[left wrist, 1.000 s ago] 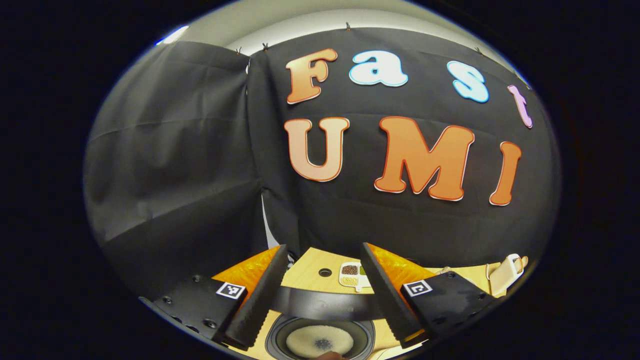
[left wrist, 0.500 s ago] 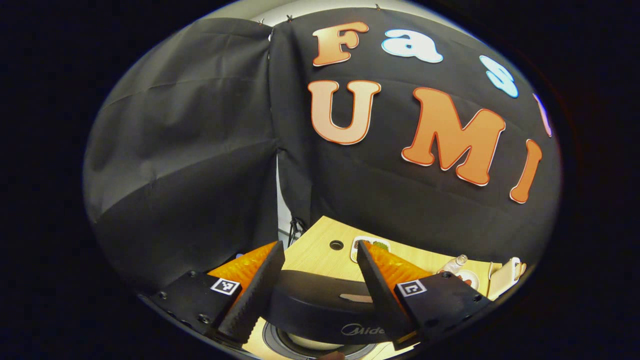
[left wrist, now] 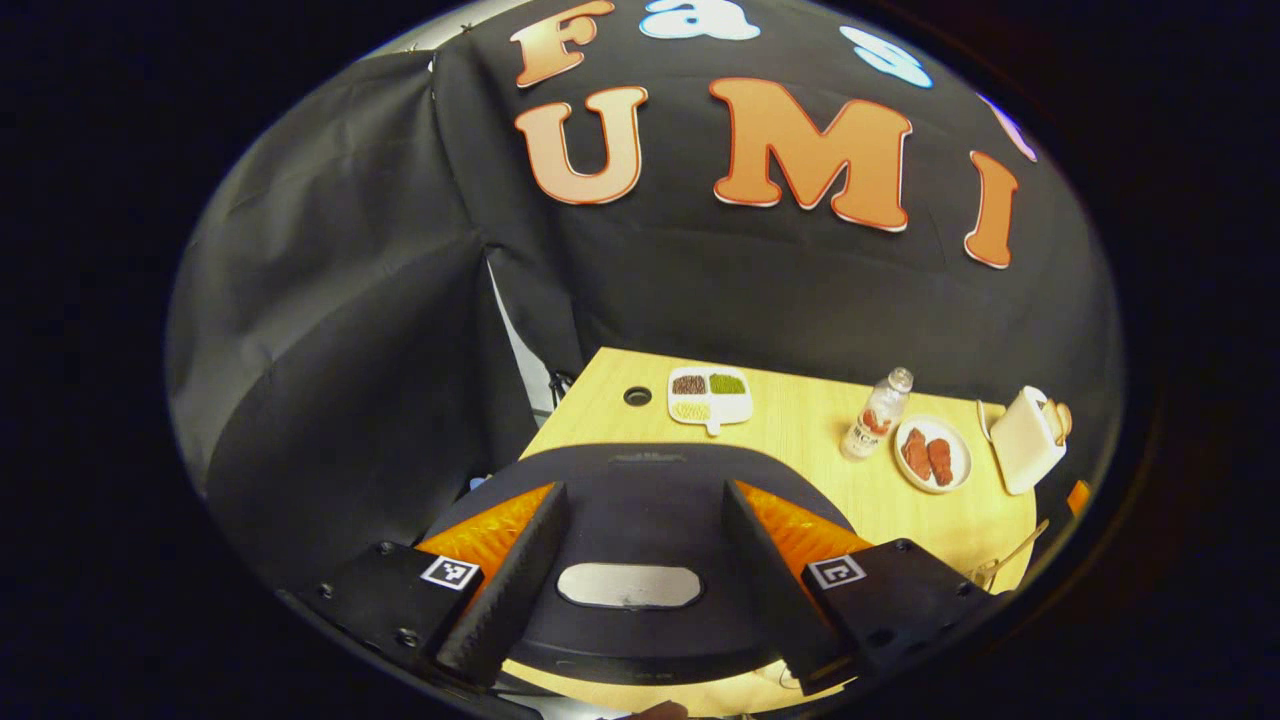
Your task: Close the left gripper, press the button to open the rice cooker; take a wooden spoon from the chopstick holder with the right hand, scoop a spoonful of rice and pour it into the rice cooker, then put the wooden spoon back into the chopstick holder.
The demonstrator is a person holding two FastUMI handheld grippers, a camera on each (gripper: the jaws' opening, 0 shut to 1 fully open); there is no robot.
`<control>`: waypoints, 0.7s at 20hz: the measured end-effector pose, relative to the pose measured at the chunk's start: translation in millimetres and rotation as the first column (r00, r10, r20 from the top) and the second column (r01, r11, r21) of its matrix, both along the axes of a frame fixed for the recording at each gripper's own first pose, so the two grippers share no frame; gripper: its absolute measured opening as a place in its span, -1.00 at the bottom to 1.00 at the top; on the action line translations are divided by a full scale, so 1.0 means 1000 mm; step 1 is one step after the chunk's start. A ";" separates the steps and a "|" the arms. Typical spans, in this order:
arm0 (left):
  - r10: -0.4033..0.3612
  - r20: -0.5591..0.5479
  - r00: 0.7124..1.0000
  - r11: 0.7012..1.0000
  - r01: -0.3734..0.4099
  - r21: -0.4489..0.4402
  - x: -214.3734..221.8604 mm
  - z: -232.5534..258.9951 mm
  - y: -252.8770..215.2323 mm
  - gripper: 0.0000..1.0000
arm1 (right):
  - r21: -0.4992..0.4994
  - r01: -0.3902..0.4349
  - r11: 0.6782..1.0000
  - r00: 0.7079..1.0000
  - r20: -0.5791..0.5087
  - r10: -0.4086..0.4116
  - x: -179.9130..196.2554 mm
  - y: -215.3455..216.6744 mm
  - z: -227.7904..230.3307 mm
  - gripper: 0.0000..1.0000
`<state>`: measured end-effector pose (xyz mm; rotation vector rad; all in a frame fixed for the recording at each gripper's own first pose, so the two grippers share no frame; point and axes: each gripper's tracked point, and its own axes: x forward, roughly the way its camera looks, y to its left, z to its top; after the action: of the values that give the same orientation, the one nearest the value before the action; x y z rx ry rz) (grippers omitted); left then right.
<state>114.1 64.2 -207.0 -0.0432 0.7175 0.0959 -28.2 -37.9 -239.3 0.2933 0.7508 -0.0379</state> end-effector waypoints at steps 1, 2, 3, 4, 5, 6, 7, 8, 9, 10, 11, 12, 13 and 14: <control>-0.005 -0.010 1.000 1.000 0.005 -0.001 -0.004 -0.006 -0.002 1.00 | -0.004 -0.001 1.000 1.000 -0.001 0.001 0.000 0.000 -0.002 0.61; -0.003 -0.029 1.000 1.000 0.003 -0.003 -0.008 -0.011 -0.003 1.00 | -0.002 -0.005 1.000 1.000 -0.007 0.005 -0.001 0.002 -0.004 0.61; 0.002 -0.058 0.998 1.000 -0.003 -0.013 -0.016 -0.018 -0.003 0.99 | 0.001 -0.009 1.000 1.000 -0.014 0.009 -0.002 0.003 -0.005 0.61; 0.010 -0.094 0.996 1.000 -0.012 -0.026 -0.023 -0.027 -0.003 0.98 | 0.003 -0.009 1.000 1.000 -0.012 0.009 -0.001 0.003 -0.006 0.61; 0.009 -0.145 0.989 0.999 -0.015 -0.038 -0.033 -0.041 -0.006 0.98 | 0.005 -0.009 1.000 1.000 -0.010 0.009 -0.001 0.003 -0.007 0.62; 0.004 -0.200 0.980 0.998 -0.016 -0.055 -0.040 -0.056 -0.010 1.00 | 0.007 -0.009 1.000 1.000 -0.011 0.009 -0.002 0.004 -0.009 0.61; -0.004 -0.267 0.964 0.997 -0.017 -0.077 -0.050 -0.073 -0.014 1.00 | 0.009 -0.010 1.000 1.000 -0.012 0.010 -0.004 0.005 -0.009 0.61; -0.009 -0.286 0.958 0.996 -0.015 -0.082 -0.053 -0.074 -0.018 1.00 | 0.006 -0.010 1.000 1.000 -0.010 0.010 -0.004 0.003 -0.011 0.61; -0.017 -0.268 0.963 0.998 -0.001 -0.067 -0.042 -0.074 -0.014 1.00 | 0.003 -0.011 1.000 1.000 -0.010 0.011 -0.004 0.003 -0.012 0.62; -0.027 -0.313 0.949 0.998 0.007 -0.066 -0.053 -0.080 -0.017 1.00 | 0.001 -0.008 1.000 1.000 -0.013 0.008 -0.006 0.001 -0.013 0.61; -0.020 -0.306 0.952 0.998 -0.001 -0.068 -0.048 -0.077 -0.016 1.00 | 0.008 -0.008 1.000 1.000 -0.012 0.009 -0.007 0.002 -0.013 0.61; -0.007 -0.325 0.946 0.997 -0.020 -0.081 -0.047 -0.080 -0.015 1.00 | 0.011 -0.004 1.000 1.000 -0.012 0.004 -0.007 0.001 -0.014 0.61; -0.007 -0.324 0.946 0.996 -0.022 -0.086 -0.048 -0.078 -0.015 0.99 | 0.015 -0.002 1.000 1.000 -0.008 0.002 -0.007 0.001 -0.014 0.61; 0.000 -0.320 0.947 0.996 -0.028 -0.083 -0.048 -0.079 -0.012 1.00 | 0.018 0.002 1.000 1.000 -0.004 -0.002 -0.007 0.001 -0.015 0.62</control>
<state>66.3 52.0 -286.2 -0.1176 1.0468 0.0858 -35.0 -36.6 -254.4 0.3108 0.7555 -0.0336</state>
